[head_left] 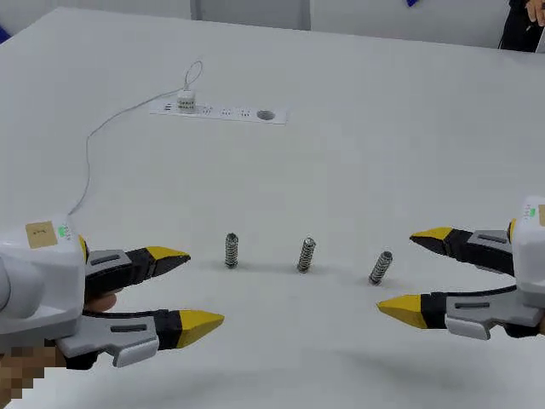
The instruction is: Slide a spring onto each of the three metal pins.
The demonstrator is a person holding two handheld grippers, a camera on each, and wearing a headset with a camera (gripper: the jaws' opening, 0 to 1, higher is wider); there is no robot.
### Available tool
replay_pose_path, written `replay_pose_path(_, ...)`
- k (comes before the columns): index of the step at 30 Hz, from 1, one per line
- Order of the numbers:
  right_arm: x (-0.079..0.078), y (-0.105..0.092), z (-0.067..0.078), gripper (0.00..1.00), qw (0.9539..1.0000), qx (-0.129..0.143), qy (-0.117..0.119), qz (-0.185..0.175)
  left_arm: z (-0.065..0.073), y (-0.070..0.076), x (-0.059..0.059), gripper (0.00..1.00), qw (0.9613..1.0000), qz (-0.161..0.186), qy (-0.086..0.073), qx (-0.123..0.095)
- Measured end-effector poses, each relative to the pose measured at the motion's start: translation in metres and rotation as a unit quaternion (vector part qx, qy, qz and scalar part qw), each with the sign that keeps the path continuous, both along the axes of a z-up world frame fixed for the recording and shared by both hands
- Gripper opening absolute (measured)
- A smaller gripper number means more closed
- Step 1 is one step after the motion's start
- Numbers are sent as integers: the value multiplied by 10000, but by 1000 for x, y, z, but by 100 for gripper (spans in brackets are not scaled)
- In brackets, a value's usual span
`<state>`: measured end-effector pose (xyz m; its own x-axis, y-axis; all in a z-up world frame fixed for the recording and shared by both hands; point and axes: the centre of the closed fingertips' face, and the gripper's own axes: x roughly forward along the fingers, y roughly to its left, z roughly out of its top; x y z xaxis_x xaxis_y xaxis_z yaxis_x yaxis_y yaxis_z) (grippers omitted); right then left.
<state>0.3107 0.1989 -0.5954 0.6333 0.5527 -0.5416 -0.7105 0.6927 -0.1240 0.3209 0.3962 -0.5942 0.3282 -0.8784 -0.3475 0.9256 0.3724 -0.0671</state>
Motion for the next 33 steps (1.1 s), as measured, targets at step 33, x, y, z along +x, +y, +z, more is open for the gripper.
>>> replay_pose_path(33, -12, -6, -3, 73, 9976, 449, -126, -503, 1, 3, 0, 53, 9997, 164, 96, -164)
